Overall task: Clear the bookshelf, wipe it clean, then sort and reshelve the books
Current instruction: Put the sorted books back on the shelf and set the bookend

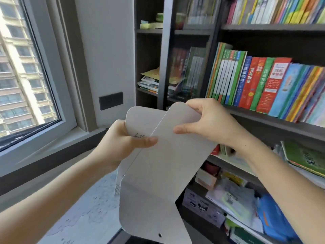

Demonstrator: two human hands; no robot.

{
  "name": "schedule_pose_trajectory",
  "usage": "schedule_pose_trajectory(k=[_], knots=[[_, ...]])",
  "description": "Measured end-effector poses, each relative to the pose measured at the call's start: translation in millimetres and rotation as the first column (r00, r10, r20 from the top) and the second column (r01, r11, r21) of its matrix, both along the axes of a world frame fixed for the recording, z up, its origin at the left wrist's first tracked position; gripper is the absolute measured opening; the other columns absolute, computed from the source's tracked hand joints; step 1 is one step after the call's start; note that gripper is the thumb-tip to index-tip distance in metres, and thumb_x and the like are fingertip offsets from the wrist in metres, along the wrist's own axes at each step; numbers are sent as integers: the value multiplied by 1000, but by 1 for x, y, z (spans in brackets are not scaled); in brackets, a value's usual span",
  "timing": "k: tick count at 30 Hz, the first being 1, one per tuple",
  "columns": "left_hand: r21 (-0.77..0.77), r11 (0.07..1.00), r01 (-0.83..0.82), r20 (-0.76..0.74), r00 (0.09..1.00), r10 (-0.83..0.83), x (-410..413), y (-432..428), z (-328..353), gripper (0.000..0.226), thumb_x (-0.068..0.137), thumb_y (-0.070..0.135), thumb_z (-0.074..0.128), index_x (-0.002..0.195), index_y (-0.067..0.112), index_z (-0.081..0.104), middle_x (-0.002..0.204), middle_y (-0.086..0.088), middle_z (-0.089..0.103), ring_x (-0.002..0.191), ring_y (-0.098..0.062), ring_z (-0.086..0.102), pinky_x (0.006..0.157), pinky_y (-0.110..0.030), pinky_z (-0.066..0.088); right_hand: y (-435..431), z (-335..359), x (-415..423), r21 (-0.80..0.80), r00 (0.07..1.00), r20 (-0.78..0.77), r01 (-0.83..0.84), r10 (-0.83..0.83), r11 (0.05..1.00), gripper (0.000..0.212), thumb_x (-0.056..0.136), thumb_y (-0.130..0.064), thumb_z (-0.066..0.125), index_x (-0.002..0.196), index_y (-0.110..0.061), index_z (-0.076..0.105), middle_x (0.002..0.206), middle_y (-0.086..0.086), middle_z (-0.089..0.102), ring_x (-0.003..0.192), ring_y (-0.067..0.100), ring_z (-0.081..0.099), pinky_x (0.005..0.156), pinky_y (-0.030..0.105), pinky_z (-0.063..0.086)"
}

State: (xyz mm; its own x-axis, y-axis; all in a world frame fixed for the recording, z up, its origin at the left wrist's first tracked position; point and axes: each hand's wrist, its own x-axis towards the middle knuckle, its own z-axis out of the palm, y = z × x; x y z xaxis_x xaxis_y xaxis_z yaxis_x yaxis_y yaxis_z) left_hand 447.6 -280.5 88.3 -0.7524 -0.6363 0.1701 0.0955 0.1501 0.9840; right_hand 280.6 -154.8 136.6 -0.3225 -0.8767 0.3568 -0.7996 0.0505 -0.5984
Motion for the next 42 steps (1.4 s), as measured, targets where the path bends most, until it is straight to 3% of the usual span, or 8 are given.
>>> schedule_pose_trajectory(k=[4, 13, 21, 23, 28, 34, 37, 42], knots=[[151, 988, 21, -67, 998, -11, -65, 69, 22, 14, 65, -6, 74, 73, 5, 73, 75, -11, 74, 65, -25, 71, 63, -38, 59, 92, 11, -53, -84, 973, 41, 230, -227, 970, 22, 77, -32, 76, 89, -15, 68, 84, -1, 73, 77, 12, 69, 70, 35, 57], [261, 952, 163, -167, 978, -122, -203, 172, 75, 12, 75, 0, 75, 83, 5, 68, 70, -7, 73, 54, -22, 69, 45, -37, 56, 239, 7, -146, -139, 647, 694, 551, -316, 823, 9, 88, -17, 66, 90, -9, 66, 76, 5, 70, 59, 14, 64, 48, 22, 52], [-5, 948, 318, -321, 897, -303, -342, 219, 135, 16, 78, 13, 77, 92, 8, 70, 85, -7, 73, 78, -25, 70, 72, -37, 57, 288, 58, -239, -533, 699, 562, 715, -442, 452, 19, 96, -18, 57, 81, -12, 67, 84, 2, 71, 73, 15, 64, 66, 33, 48], [-57, 952, 302, -388, 872, -300, -371, 213, 158, 14, 81, 12, 74, 93, 7, 69, 87, -8, 72, 79, -25, 69, 71, -36, 57, 299, 86, -263, -677, 723, 429, 654, -542, 336, 30, 91, -23, 62, 66, -6, 55, 67, -2, 58, 64, 21, 50, 62, 35, 38], [-95, 951, 296, -546, 783, -298, -423, 174, 230, 24, 86, 13, 69, 110, 9, 63, 99, -6, 70, 87, -23, 68, 74, -36, 56, 332, 175, -307, -878, 297, 137, 478, -945, 23, 50, 91, -11, 54, 57, -21, 19, 54, -2, 20, 55, 19, 19, 51, 34, 16], [-196, 936, 291, -596, 723, -349, -491, 164, 288, 27, 85, 14, 71, 111, 14, 63, 94, 0, 70, 76, -15, 69, 58, -28, 52, 345, 261, -380, -876, -322, 32, 447, -946, -182, 18, 99, -11, 44, 87, 0, 52, 76, 27, 56, 73, 41, 50, 59, 34, 21], [-189, 914, 359, -560, 725, -401, -520, 170, 303, 18, 83, 11, 72, 100, 14, 66, 92, -3, 71, 72, -15, 68, 50, -23, 50, 345, 275, -420, -910, -422, -92, 403, -902, -96, 23, 100, -10, 44, 91, 8, 56, 73, 29, 59, 65, 40, 54, 55, 32, 20], [-148, 896, 419, -498, 751, -434, -549, 177, 326, 16, 82, 14, 73, 88, 17, 59, 77, -1, 66, 55, -15, 65, 41, -21, 44, 358, 291, -470, -906, -430, -202, 424, -880, 1, 30, 102, -17, 42, 93, 6, 59, 74, 22, 63, 65, 37, 58, 56, 30, 29]])
